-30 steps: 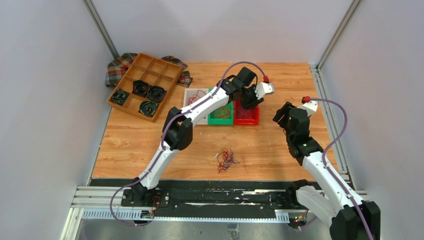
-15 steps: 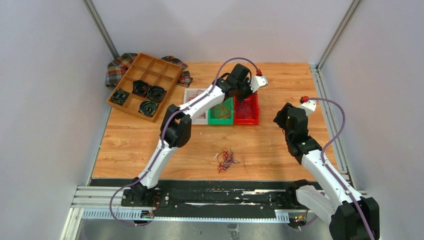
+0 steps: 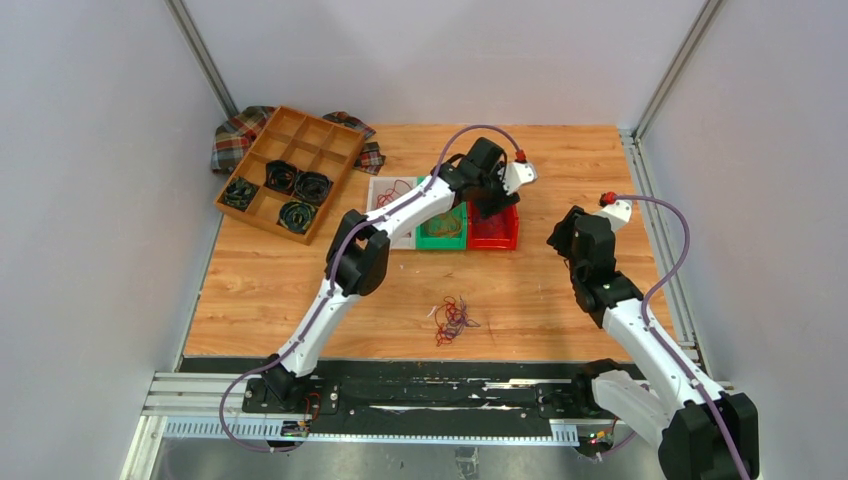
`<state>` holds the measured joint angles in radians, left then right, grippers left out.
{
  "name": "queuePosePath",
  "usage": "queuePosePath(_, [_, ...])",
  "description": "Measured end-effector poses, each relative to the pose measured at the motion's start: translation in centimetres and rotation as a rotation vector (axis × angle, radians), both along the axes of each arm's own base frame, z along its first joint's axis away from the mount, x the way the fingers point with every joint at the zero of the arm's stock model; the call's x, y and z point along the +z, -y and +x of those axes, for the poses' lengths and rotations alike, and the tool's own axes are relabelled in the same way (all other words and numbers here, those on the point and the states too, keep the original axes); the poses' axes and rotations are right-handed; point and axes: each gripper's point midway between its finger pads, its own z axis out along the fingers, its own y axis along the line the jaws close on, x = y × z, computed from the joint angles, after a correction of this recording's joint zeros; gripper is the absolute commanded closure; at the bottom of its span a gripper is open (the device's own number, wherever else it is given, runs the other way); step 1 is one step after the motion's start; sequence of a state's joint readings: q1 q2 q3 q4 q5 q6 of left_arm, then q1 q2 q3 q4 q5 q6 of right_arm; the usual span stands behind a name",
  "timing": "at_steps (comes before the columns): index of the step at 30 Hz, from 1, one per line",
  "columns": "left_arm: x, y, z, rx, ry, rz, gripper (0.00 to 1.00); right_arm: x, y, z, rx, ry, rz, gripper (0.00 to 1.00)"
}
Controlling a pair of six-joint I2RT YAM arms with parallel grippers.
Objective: Untangle the cables
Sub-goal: Place the cable in the bin, then untie the cable.
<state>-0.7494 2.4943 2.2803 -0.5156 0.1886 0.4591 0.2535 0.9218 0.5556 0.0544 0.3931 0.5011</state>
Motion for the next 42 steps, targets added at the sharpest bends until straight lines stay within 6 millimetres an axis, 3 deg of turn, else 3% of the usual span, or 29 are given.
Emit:
queuePosePath(4, [0.9, -0.7, -1.2, -0.025, -0.028, 0.025, 0.01, 0.1, 0.0, 0.0, 0.001, 0.003, 0.001, 0.45])
queuePosePath(6, [2.7, -1.3, -2.1, -0.042, -0.038, 0.029, 0.02, 0.2, -0.1, -0.1, 0.004, 0.003, 0.001, 0.43])
queuePosePath(8, [5.6, -2.0, -3.1, -0.054, -0.035, 0.019, 0.02, 0.2, -0.1, -0.1, 0.011, 0.002, 0.002, 0.4])
queuePosePath(12, [13.8, -4.1, -6.0, -0.085, 0.014, -0.032, 0.02, 0.2, -0.5, -0.1, 0.032, -0.007, 0.002, 0.34])
queuePosePath(15, [18.3, -7.0, -10.1, -0.138, 0.032, -0.059, 0.02, 0.0, -0.7, -0.2, 0.05, -0.016, 0.003, 0.33])
queuePosePath(17, [19.4, -9.0, -13.5, -0.191, 0.016, -0.066, 0.01, -0.1, -1.0, -0.3, 0.065, -0.023, 0.007, 0.33])
queuePosePath(19, [18.5, -10.7, -16.5, -0.245, -0.024, -0.054, 0.03, -0.3, -1.3, -0.4, 0.081, -0.03, 0.013, 0.34])
queuePosePath(23, [11.2, -13.2, -22.0, -0.342, -0.221, 0.054, 0.12, -0.5, -2.0, -0.5, 0.118, -0.042, 0.029, 0.37])
queuePosePath(26, [5.3, -13.9, -24.4, -0.379, -0.384, 0.157, 0.18, -1.0, -2.4, -0.7, 0.137, -0.051, 0.047, 0.4])
queuePosePath(29, [1.9, -13.7, -25.1, -0.386, -0.476, 0.21, 0.19, -1.9, -3.3, -1.2, 0.173, -0.075, 0.061, 0.39])
queuePosePath(34, [0.2, -12.5, -24.7, -0.384, -0.499, 0.194, 0.19, -3.3, -5.1, -2.3, 0.235, -0.112, 0.07, 0.39])
queuePosePath(38, [0.6, -11.1, -24.2, -0.431, -0.459, 0.156, 0.21, -4.9, -4.9, -3.7, 0.234, -0.144, 0.091, 0.42])
queuePosePath(42, [0.0, -9.3, -24.1, -0.525, -0.411, 0.141, 0.22, -5.2, -4.8, -4.4, 0.23, -0.153, 0.102, 0.45])
